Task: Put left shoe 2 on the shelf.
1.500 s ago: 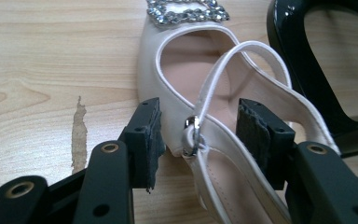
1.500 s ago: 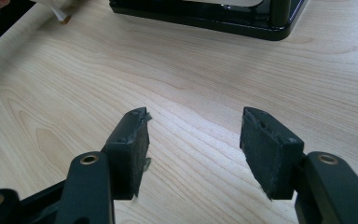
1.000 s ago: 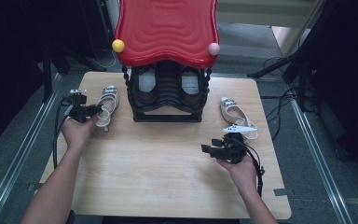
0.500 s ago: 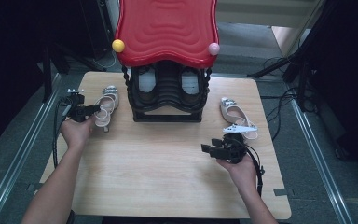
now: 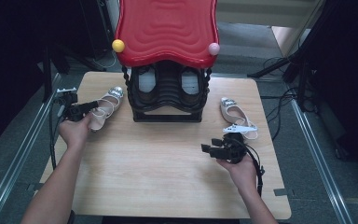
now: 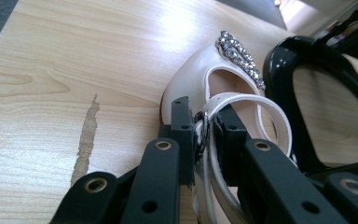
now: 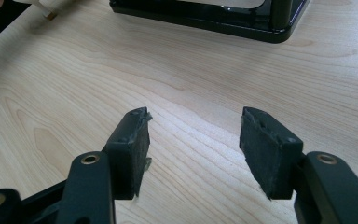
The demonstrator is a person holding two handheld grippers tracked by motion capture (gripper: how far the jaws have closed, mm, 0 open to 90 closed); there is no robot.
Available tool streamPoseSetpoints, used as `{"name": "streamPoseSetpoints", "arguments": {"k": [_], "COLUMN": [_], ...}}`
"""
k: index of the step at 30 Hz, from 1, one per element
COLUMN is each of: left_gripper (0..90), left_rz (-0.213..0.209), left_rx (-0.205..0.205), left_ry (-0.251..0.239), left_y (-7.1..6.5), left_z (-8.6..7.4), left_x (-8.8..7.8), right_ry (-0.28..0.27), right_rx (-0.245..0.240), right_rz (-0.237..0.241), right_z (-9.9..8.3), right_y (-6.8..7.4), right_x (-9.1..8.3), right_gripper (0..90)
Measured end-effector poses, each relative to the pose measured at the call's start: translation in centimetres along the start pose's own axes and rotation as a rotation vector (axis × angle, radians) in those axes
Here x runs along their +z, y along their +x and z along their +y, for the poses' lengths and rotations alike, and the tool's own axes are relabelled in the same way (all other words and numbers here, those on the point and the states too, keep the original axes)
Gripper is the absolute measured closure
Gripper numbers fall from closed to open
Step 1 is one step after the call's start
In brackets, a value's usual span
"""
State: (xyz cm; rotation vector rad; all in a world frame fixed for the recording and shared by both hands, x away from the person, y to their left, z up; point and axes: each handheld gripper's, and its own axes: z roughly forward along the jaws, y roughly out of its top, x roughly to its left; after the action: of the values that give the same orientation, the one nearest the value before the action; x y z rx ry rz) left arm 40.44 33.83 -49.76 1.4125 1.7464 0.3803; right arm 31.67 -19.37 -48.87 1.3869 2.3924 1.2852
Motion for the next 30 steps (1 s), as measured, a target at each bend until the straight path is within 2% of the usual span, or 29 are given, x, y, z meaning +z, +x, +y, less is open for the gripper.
{"name": "streamPoseSetpoints", "arguments": {"k": [4, 9, 18, 21, 23, 30], "left_gripper": [81.7, 81.7, 81.6, 81.6, 81.6, 81.6], "left_rz": [-0.019, -0.059, -0.076, -0.083, -0.089, -0.125], "left_rx": [-0.021, -0.065, -0.060, -0.077, -0.074, -0.096], "left_ry": [-0.033, -0.062, -0.067, -0.089, -0.087, -0.122], "left_y": [-0.1, -0.4, -1.7, -2.0, -2.2, -3.5], "left_z": [0.2, 0.5, 1.6, 2.0, 2.4, 4.7], "left_x": [-0.6, -1.2, -1.3, -1.6, -1.8, -2.9], "right_ry": [0.001, 0.002, -0.002, -0.003, -0.006, -0.005], "right_rx": [-0.002, -0.002, 0.000, 0.002, 0.003, 0.004], "right_rz": [-0.001, -0.002, 0.000, -0.002, -0.004, -0.001], "right_z": [0.0, 0.0, 0.0, 0.0, 0.0, 0.0], "right_y": [0.0, 0.0, 0.0, -0.1, -0.1, -0.1], "right_x": [0.0, 0.1, 0.0, -0.2, -0.2, -0.2], "right_gripper": [43.7, 43.7, 43.7, 43.7, 43.7, 43.7]}}
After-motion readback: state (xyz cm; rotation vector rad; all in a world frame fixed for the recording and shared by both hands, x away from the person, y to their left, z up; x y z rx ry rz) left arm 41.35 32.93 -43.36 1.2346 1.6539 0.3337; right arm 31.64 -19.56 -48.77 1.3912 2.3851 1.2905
